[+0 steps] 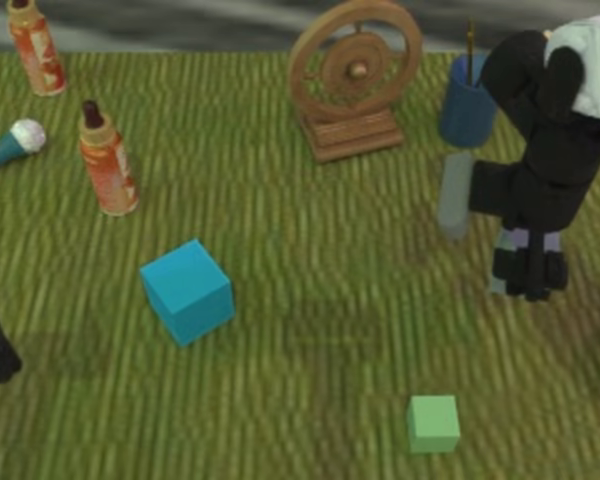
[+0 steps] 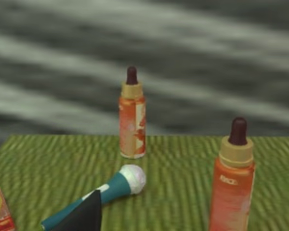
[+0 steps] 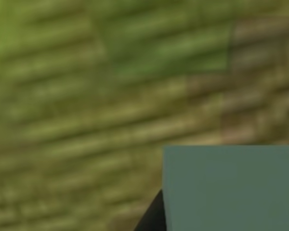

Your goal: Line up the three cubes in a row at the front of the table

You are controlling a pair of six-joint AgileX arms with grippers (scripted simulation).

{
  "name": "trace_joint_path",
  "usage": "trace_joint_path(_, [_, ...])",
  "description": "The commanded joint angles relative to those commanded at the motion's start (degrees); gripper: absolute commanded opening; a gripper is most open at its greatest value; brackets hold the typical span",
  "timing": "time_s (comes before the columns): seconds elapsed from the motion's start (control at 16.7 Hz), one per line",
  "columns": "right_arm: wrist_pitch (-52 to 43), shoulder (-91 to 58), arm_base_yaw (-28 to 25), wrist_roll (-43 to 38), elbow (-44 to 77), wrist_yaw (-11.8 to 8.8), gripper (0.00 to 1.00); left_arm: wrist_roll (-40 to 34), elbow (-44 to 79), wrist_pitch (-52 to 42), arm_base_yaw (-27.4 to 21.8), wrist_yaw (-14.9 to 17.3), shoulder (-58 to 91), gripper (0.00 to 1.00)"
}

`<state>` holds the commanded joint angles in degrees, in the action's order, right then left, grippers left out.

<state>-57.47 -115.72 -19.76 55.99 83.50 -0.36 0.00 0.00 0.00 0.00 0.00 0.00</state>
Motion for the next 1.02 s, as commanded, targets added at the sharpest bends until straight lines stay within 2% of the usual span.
trace_joint_path(0.24, [0.11,-0.23,0.12,-0.18,-0.12,0.0,0.0,0.0,0.0,0.0,0.0,0.0,0.0,1.0])
trace_joint_path(0.36, [-0.23,-0.24,-1.95,-1.33,0.12,0.04,0.0,0.0,0.0,0.0,0.0,0.0,0.0,1.0])
trace_joint_path(0.54, [-1.12,0.02,-8.97,-5.04,0.61,0.13,0.0,0.0,0.0,0.0,0.0,0.0,0.0,1.0])
trace_joint_path(0.84, [-2.95,1.06,-25.05,-13.68,1.03,0.1,0.0,0.0,0.0,0.0,0.0,0.0,0.0,1.0])
trace_joint_path(1.02, [-3.38,2.07,-31.3,-17.75,1.21,0.13,0.0,0.0,0.0,0.0,0.0,0.0,0.0,1.0])
